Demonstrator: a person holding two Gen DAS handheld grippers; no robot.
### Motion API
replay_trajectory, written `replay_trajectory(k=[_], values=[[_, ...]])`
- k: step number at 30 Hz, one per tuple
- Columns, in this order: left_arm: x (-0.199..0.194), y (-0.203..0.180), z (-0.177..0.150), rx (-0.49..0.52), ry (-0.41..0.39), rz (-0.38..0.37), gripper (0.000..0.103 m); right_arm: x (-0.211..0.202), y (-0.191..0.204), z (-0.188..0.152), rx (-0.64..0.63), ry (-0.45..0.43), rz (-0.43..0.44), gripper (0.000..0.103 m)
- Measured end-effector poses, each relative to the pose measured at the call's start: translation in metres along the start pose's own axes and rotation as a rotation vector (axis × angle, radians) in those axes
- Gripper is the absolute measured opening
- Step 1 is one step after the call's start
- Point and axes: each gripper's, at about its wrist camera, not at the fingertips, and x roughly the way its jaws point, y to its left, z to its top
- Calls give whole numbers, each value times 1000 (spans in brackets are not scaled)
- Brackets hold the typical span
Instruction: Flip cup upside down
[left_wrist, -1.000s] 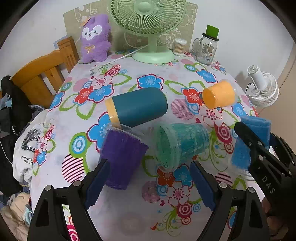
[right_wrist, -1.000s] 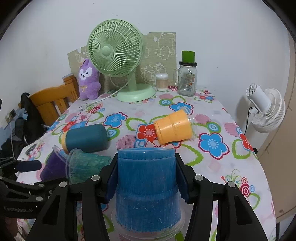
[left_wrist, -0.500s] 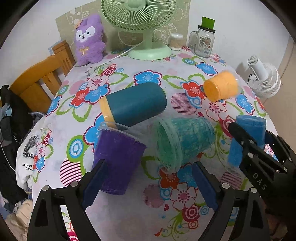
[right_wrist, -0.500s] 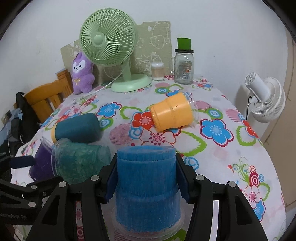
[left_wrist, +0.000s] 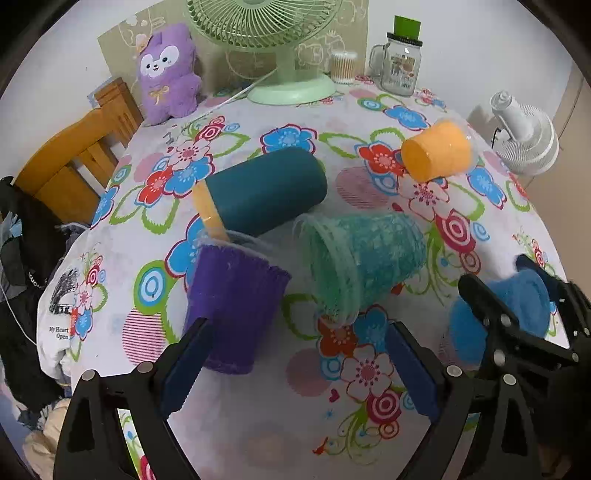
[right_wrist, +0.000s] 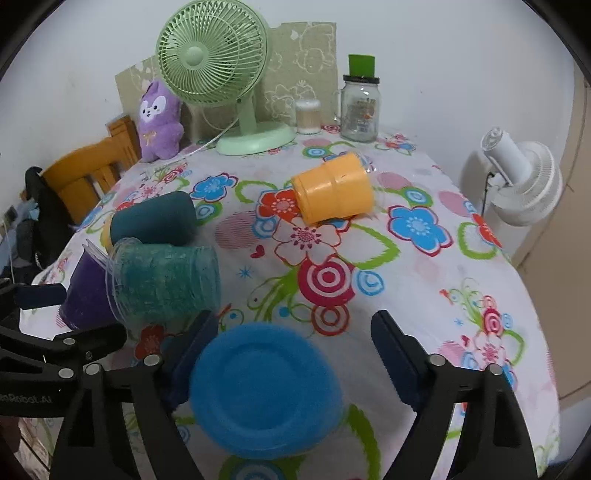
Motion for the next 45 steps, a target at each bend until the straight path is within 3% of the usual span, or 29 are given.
replay_trajectory(k=[12, 25, 34, 45], values=[[-48, 9, 16, -39, 13, -43, 96, -51, -5, 50, 83, 69, 38, 88], [-127, 17, 48, -66, -82, -51, 102, -123, -7, 106, 82, 42, 20, 88], [-157, 26, 46, -115, -118, -78, 103, -149, -4, 118, 46, 27, -17, 89], [-184, 24, 30, -135, -178, -84, 103, -173, -1, 108, 29, 8, -3, 89]])
